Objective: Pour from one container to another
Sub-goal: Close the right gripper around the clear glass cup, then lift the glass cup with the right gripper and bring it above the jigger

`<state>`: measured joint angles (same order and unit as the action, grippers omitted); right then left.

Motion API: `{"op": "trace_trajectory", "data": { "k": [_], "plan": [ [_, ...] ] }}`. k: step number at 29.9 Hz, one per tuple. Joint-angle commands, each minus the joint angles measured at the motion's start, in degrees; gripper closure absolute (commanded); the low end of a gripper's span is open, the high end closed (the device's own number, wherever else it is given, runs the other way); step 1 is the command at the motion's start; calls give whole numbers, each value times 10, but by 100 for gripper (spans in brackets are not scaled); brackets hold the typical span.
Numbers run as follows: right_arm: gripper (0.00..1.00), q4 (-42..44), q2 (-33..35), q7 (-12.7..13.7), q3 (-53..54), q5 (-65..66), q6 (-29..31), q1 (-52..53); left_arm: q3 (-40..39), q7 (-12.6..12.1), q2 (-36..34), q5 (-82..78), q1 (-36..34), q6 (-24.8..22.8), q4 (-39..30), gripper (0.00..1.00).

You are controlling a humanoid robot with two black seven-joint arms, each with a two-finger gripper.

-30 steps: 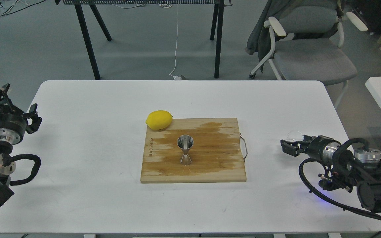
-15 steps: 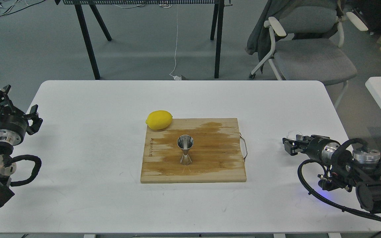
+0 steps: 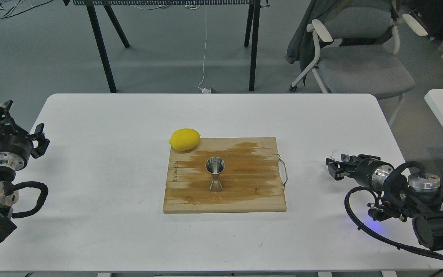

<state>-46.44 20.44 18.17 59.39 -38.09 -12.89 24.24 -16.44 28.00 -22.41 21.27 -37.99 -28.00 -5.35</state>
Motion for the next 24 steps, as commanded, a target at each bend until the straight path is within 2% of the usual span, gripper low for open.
{"op": "trace_trajectory", "data": {
  "k": [1, 7, 14, 18, 24],
  "plan": [
    [74, -57, 7, -2, 4, 31, -1, 4, 0, 0, 0, 0, 0, 0, 1, 0],
    [74, -162, 27, -2, 3, 123, -13, 40, 0, 0, 1, 0, 0, 0, 0, 0],
    [74, -272, 19, 5, -11, 281, -19, 77, -1, 0, 11, 0, 0, 0, 1, 0],
    [74, -296, 0, 16, -66, 338, -17, 117, 0, 0, 25, 0, 0, 0, 1, 0],
    [74, -313, -13, 16, -151, 401, -10, 157, 0, 0, 36, 0, -1, 0, 1, 0]
  ]
}}
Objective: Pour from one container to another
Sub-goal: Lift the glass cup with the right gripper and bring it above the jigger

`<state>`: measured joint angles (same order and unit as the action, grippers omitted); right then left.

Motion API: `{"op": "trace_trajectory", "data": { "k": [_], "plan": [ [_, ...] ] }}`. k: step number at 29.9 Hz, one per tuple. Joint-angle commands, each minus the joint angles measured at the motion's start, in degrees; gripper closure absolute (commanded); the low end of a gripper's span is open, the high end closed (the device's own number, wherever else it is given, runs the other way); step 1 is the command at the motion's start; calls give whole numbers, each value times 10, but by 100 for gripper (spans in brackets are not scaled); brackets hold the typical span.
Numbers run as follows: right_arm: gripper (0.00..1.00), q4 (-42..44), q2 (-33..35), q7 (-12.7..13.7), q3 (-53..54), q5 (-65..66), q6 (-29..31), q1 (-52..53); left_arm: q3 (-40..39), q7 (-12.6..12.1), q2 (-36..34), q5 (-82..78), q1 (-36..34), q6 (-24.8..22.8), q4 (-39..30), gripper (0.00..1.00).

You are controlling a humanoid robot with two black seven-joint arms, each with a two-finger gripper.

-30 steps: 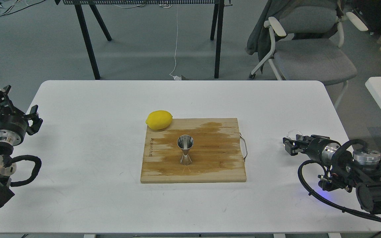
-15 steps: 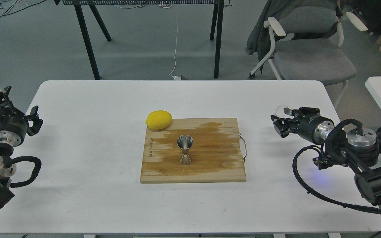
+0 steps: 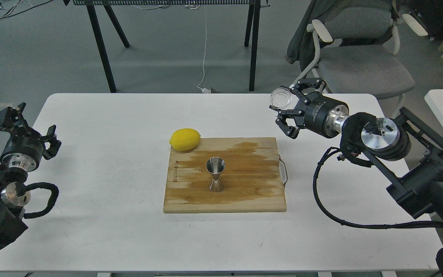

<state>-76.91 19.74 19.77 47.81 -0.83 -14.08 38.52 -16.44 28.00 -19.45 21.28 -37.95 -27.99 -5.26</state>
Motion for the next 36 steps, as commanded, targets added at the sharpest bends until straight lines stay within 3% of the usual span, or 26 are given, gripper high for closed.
{"op": "trace_trajectory", "data": {
  "k": [1, 22, 36],
  "plan": [
    [74, -10, -9, 1, -47, 38, 2, 20, 0, 0, 9, -1, -1, 0, 0, 0],
    [74, -11, -80, 17, -162, 151, 23, 51, 2, 0, 20, -1, -2, 0, 3, 0],
    [74, -12, -80, 17, -185, 180, 27, 58, 1, 0, 24, -1, -5, 0, 3, 0]
  ]
}}
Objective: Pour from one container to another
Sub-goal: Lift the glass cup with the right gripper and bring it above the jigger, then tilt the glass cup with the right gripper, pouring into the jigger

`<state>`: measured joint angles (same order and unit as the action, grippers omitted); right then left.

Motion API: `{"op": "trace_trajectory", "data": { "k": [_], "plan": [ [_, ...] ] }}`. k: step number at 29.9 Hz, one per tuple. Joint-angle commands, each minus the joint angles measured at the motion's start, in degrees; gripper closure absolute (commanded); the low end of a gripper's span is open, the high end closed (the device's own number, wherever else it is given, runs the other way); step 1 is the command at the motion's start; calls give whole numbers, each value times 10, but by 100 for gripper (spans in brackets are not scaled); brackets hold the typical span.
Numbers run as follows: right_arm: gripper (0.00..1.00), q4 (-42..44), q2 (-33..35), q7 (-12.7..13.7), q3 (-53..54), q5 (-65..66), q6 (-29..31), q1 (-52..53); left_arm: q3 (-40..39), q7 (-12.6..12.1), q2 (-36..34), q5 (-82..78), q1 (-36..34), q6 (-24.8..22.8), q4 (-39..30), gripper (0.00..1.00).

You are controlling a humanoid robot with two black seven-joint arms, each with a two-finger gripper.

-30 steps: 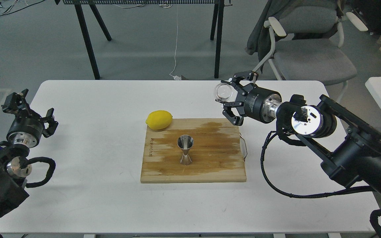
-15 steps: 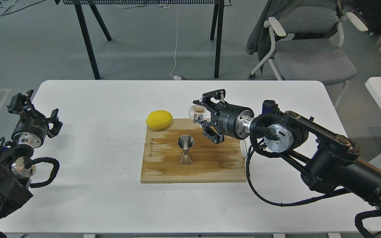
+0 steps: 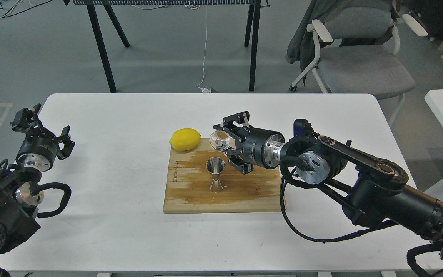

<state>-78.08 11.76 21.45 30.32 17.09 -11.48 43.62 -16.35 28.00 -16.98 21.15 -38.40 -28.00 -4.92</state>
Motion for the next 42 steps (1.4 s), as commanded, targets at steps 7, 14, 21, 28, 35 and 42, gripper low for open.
{"op": "trace_trajectory", "data": {
  "k": [7, 14, 21, 28, 35, 42],
  "plan": [
    [74, 0, 1, 0, -12, 15, 9, 11, 0, 0, -2, 0, 0, 0, 0, 0],
    [74, -1, 0, 0, -44, 24, 13, 23, 0, 0, -2, 0, -2, 0, 0, 0],
    [74, -1, 1, 0, -46, 50, 16, 23, 1, 0, -2, -1, -2, 0, 0, 0],
    [75, -1, 2, 0, -46, 71, 37, 24, -1, 0, -5, 0, -2, 0, 0, 0],
    [74, -1, 2, 0, -47, 83, 37, 23, 0, 0, -4, 0, -2, 0, 0, 0],
    [74, -1, 3, -1, -72, 89, 38, 30, -1, 0, -4, 0, -2, 0, 0, 0]
  ]
}}
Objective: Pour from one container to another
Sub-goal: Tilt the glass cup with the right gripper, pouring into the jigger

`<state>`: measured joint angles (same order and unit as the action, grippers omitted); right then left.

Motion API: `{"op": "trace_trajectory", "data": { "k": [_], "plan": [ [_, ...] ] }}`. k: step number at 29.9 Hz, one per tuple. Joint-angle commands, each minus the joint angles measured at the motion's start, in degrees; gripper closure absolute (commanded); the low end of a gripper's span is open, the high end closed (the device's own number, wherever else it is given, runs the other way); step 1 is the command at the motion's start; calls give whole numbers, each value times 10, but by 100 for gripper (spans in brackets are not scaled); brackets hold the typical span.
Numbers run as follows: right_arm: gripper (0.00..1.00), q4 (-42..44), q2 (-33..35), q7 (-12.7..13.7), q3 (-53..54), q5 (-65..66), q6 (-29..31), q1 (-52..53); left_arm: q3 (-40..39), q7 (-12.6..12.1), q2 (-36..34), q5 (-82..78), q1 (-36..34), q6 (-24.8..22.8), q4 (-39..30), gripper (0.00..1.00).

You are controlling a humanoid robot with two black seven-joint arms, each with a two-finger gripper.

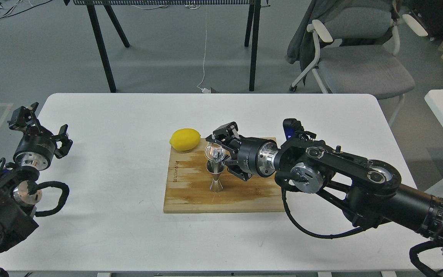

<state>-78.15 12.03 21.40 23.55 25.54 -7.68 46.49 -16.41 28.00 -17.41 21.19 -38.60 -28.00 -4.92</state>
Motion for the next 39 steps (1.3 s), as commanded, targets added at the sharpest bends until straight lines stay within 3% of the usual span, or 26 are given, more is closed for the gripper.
{"op": "trace_trajectory", "data": {
  "k": [1, 39],
  "plan": [
    [74, 0, 0, 0, -5, 8, 0, 2, 1, 0, 0, 0, 0, 0, 0, 0],
    [74, -2, 17, 0, -20, 74, 40, 28, 0, 0, 1, 0, -1, 0, 0, 0]
  ]
}}
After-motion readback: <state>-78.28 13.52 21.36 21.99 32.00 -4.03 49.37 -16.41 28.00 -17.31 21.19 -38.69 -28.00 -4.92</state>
